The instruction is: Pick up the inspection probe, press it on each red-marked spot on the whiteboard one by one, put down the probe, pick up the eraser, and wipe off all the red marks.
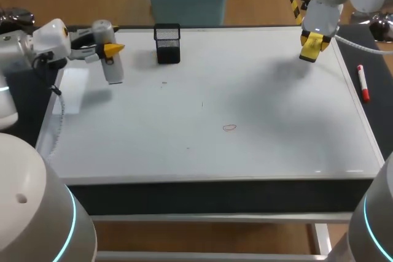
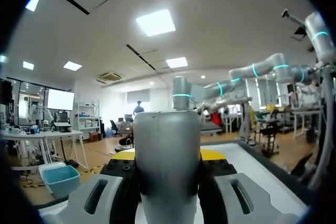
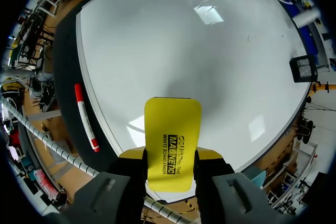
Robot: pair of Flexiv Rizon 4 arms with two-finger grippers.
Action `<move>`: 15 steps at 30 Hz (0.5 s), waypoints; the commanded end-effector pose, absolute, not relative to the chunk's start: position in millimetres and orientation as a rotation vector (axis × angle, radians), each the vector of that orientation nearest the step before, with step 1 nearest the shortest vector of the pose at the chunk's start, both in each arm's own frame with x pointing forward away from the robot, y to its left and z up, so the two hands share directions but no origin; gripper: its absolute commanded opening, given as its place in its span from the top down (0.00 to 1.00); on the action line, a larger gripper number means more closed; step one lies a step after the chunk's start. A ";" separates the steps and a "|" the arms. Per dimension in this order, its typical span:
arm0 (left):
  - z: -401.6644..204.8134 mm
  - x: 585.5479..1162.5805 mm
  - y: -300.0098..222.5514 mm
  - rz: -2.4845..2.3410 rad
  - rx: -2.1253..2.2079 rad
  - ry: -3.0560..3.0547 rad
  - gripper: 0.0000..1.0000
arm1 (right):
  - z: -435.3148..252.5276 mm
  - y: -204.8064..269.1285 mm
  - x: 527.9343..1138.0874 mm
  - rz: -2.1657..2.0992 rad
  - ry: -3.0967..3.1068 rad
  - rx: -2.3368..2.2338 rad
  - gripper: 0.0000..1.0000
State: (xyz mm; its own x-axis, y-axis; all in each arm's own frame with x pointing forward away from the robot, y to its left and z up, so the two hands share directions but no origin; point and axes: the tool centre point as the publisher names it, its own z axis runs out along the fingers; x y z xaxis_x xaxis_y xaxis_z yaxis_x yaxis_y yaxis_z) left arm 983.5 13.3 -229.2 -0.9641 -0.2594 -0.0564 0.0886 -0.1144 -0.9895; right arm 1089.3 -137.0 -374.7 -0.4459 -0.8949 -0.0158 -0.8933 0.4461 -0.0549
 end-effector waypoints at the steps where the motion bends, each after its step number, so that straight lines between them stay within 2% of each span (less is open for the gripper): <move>1: -231.2 988.2 19.1 -2.185 -0.186 1.914 1.00 | -373.7 -137.5 1090.6 -0.062 2.637 -1.636 1.00; 15: -232.7 999.6 36.8 -2.172 -0.230 1.925 1.00 | -373.7 -137.5 1090.6 -0.062 2.637 -1.636 1.00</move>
